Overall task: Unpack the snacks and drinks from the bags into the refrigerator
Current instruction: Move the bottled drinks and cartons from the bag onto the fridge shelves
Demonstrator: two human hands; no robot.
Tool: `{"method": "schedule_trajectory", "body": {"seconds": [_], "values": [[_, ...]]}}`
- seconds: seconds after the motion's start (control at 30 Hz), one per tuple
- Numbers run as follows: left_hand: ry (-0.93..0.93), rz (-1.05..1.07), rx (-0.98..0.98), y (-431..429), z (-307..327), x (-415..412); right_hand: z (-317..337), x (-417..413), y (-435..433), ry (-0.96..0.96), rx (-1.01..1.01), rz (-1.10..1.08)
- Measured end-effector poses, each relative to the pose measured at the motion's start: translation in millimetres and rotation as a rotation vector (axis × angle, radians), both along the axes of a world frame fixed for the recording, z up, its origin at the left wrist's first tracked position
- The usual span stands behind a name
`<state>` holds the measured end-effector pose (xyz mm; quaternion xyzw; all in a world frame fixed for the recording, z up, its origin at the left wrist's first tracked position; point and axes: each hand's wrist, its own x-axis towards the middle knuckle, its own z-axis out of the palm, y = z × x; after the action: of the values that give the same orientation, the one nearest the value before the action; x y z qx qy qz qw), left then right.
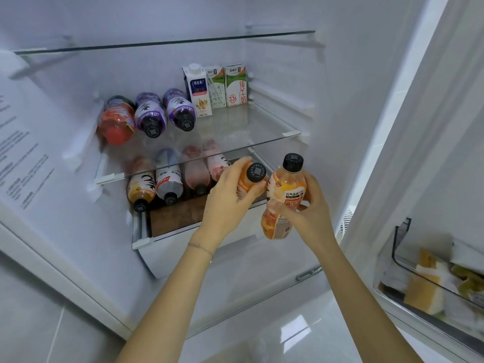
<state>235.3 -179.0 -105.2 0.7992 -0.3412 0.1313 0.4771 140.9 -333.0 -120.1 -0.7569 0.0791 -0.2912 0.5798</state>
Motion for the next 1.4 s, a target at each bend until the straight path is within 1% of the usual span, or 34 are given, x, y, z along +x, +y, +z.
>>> {"method": "schedule_trajectory", "body": {"seconds": [0.13,0.23,0.37,0.47,0.53,0.67,0.83,0.93,1.13,1.17,1.23,1.3,1.4], "values": [[0.107,-0.113,-0.126,1,-8,2,-5,1,-1,0.008,0.032,-0.009],[0.141,-0.122,-0.185,0,-17,11,-8,3,-1,0.018,0.053,-0.013],[0.139,-0.061,-0.126,-5,-32,32,-14,4,-3,0.027,0.076,-0.027],[0.049,-0.036,-0.095,-9,-32,41,-17,5,-4,0.039,0.085,-0.040],[-0.037,-0.029,-0.017,-11,-35,47,-19,5,-5,0.044,0.086,-0.043],[-0.072,-0.020,0.203,-15,-53,58,-22,4,-8,0.041,0.094,-0.048],[-0.258,0.018,0.345,-23,-66,62,-23,6,-13,0.046,0.077,-0.063],[-0.296,0.043,0.387,-24,-68,64,-23,9,-15,0.048,0.074,-0.073],[-0.379,-0.053,0.523,-20,-59,71,-21,13,-16,0.045,0.079,-0.066],[-0.373,-0.072,0.556,-21,-54,75,-21,14,-16,0.044,0.083,-0.064],[-0.293,-0.124,0.612,-25,-46,79,-20,15,-16,0.040,0.088,-0.057],[-0.216,-0.158,0.603,-27,-43,81,-18,16,-18,0.035,0.088,-0.045],[-0.264,-0.098,0.587,-26,-49,85,-13,20,-21,0.020,0.071,-0.041]]}}
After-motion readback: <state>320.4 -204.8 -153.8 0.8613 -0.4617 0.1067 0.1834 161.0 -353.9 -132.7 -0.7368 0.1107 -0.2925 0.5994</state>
